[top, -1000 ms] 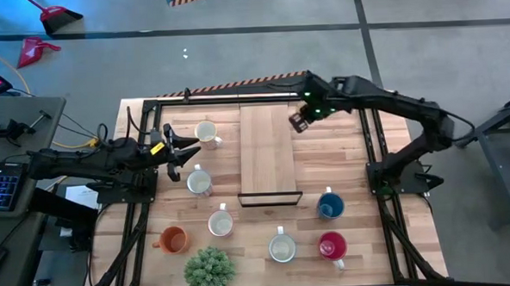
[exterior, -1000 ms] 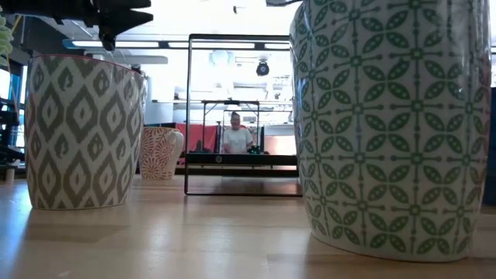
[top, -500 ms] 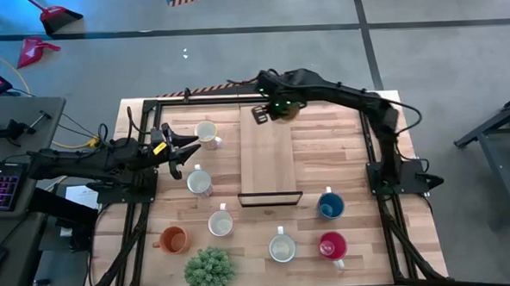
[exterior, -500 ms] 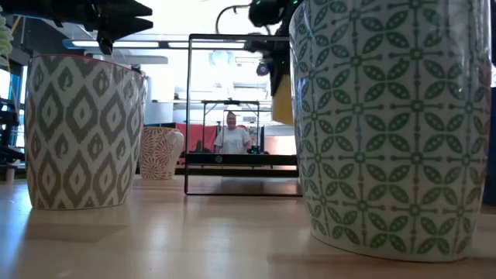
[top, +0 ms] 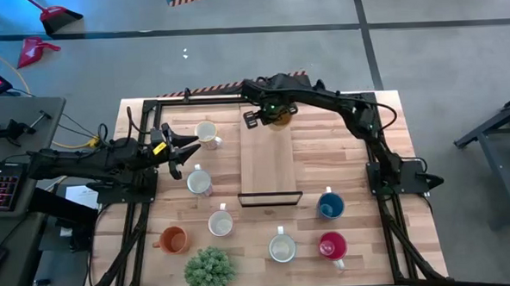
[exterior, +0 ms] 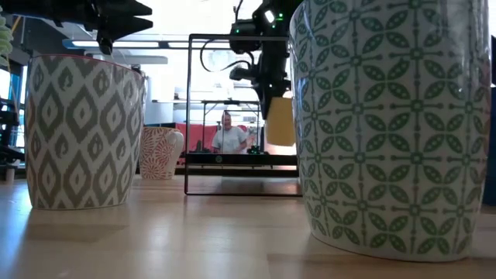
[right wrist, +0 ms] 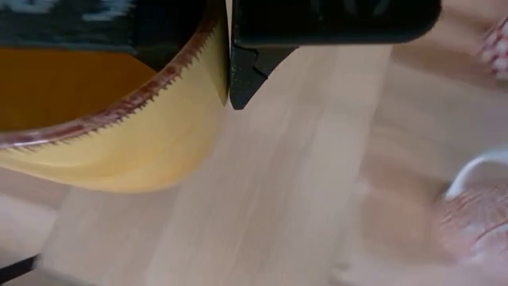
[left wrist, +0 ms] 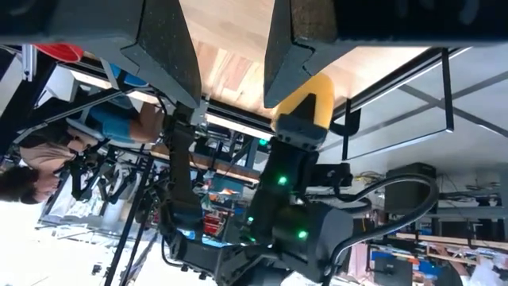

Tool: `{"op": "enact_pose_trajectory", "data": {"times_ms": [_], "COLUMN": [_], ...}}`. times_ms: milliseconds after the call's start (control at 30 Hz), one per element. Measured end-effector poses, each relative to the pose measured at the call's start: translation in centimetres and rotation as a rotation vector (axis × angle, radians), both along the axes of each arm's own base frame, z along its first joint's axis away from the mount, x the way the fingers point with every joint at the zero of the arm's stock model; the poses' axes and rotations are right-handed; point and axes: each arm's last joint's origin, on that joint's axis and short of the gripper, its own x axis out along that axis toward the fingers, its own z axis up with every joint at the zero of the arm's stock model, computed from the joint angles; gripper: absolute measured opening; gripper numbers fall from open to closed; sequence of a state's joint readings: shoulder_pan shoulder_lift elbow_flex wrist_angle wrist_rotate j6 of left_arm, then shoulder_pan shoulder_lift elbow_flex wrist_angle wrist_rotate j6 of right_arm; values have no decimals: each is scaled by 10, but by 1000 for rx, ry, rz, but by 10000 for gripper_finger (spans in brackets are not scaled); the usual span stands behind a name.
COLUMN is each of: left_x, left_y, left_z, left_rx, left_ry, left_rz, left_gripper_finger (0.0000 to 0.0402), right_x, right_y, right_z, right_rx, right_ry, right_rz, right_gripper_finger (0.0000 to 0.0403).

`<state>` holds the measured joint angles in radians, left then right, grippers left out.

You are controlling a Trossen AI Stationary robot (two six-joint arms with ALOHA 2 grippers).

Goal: Place coffee mugs
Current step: Put the yellow cup on the shelf

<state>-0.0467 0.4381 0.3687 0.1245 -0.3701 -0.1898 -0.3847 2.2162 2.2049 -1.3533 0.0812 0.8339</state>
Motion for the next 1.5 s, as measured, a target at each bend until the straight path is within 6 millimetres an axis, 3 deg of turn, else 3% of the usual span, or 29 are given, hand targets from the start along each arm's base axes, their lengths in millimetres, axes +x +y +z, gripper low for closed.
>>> {"op": "enact_pose_trajectory", "data": {"times_ms": [233,800,1100,1500], "left_x": [0,0,0,0], "left_y": [-1,-1,-1,-1], "left_z": [0,0,0,0], "left_rx": [3,3,11,11], "left_ry": [-1,-1,2,3], "left_rz": [-44,-46,-45,-45], "left_gripper_finger": [129,129,129,129], "right_x": [-8,-16,-19,-10], "right_y": [-23,-55,-62,-61], "right_z": [-2,-13,-13,-30], "right_rx": [-2,25,37,54], "right_ry": [-2,-45,-62,-31], "right_rz": [-51,-105,-104,-73], "right_gripper_finger": [0,0,0,0]}}
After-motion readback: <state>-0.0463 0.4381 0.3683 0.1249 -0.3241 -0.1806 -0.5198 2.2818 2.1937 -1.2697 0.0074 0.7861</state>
